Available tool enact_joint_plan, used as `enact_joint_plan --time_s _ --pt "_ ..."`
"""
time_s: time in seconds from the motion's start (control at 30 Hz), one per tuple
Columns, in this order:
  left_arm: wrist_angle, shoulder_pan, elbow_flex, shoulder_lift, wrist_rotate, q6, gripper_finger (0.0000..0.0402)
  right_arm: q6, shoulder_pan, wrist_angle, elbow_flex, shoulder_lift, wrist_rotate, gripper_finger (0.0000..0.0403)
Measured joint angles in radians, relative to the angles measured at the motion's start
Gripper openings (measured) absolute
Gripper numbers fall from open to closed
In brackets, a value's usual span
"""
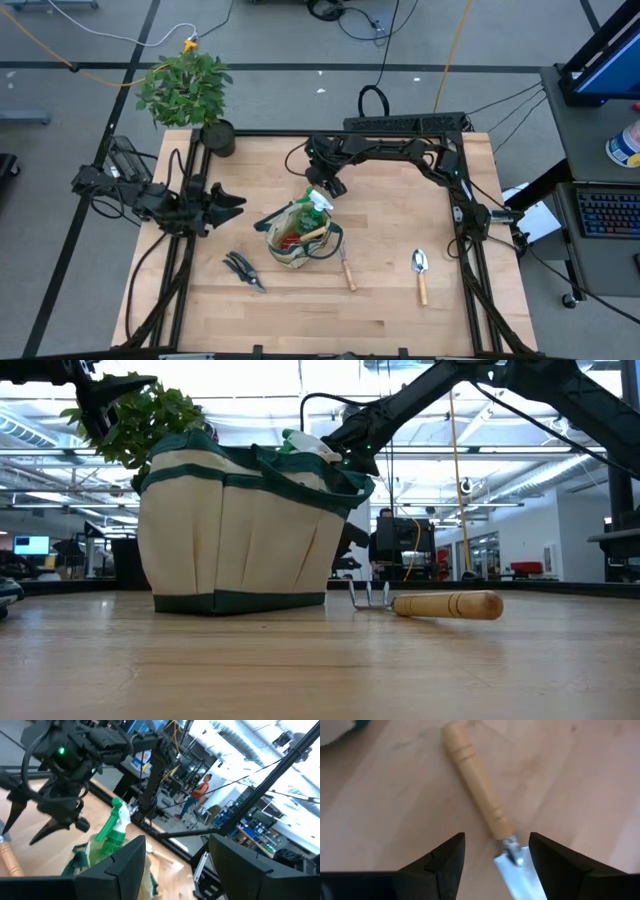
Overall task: Pick & Place Garden tools in Gardening bag
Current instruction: Put the brown trowel into the brown bag
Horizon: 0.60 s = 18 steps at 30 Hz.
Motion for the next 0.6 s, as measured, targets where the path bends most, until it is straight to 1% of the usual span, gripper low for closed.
enact_joint_plan --time_s 0.13,0.27,0.47,0.6 --pt "0.005 0.000 0.000 0.000 0.000 0.000 0.0223 0.000 0.016 -0.014 0.000 0.000 -0.017 0.0215" --pt "0.005 0.000 0.000 0.000 0.000 0.000 0.0223 0.008 0.018 -0.052 0.032 0.000 -0.035 0.0215" --pt "0.005 0.000 0.000 0.000 0.000 0.000 0.0223 0.102 0.014 -0.062 0.044 0.000 -0.154 0.0215" --pt "0.006 0.000 0.000 0.000 0.001 -0.004 0.0223 0.147 0.011 -0.063 0.046 0.028 -0.162 0.0215"
